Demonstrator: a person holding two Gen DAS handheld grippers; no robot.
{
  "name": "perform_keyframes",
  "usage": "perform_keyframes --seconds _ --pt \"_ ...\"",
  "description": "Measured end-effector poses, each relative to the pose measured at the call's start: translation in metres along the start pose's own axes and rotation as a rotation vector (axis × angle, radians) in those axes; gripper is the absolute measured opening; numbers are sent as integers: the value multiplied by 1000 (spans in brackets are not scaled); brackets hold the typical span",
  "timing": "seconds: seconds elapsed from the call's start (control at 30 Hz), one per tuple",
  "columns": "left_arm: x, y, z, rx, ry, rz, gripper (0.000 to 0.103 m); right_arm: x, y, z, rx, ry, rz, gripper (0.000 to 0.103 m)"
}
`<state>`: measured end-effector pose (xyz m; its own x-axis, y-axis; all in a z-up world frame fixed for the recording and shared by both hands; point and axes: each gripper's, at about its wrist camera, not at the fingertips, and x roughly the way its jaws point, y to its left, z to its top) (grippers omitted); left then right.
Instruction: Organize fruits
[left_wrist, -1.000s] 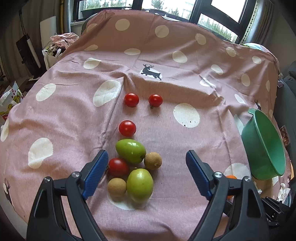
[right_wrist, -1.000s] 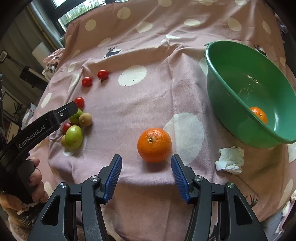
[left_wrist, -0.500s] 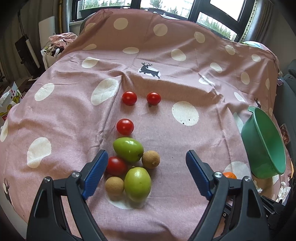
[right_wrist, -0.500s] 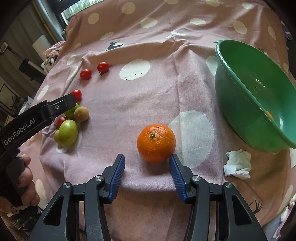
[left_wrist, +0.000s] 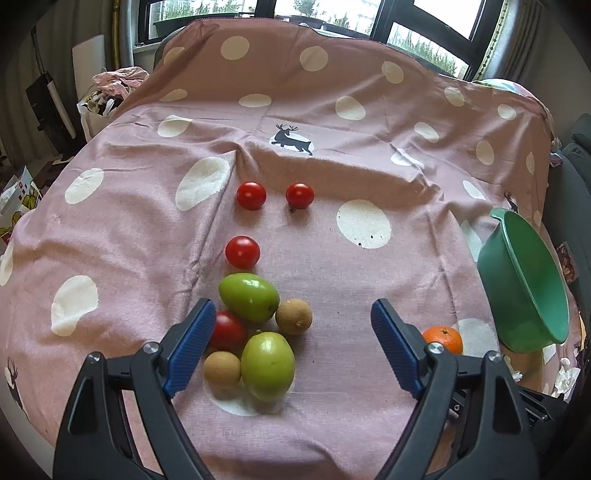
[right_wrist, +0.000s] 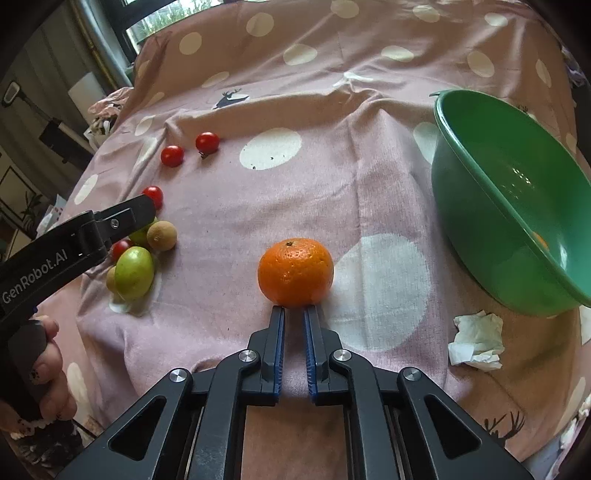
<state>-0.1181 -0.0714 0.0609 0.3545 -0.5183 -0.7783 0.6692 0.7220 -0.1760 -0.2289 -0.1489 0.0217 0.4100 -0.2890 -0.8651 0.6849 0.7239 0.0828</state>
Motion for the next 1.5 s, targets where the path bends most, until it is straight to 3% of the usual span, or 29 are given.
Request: perform_keyframes --seconds 0.2,0.5,0.83,1.07,1.17,1.5 --pt "1 1 -1 -6 -1 -3 86 10 0 0 12 58 9 8" --pt "1 2 -2 -2 2 -1 86 11 -2 0 25 63 18 9" --pt "3 -1 -4 9 11 3 86 11 9 -6 -56 11 25 29" --pt "4 -3 -4 8 19 2 86 11 9 -8 -64 -34 4 33" --pt "4 -4 -4 10 21 0 86 10 8 -10 -57 -70 -41 48" --pt "6 -4 -4 10 29 6 86 10 6 -8 -56 -44 -39 50"
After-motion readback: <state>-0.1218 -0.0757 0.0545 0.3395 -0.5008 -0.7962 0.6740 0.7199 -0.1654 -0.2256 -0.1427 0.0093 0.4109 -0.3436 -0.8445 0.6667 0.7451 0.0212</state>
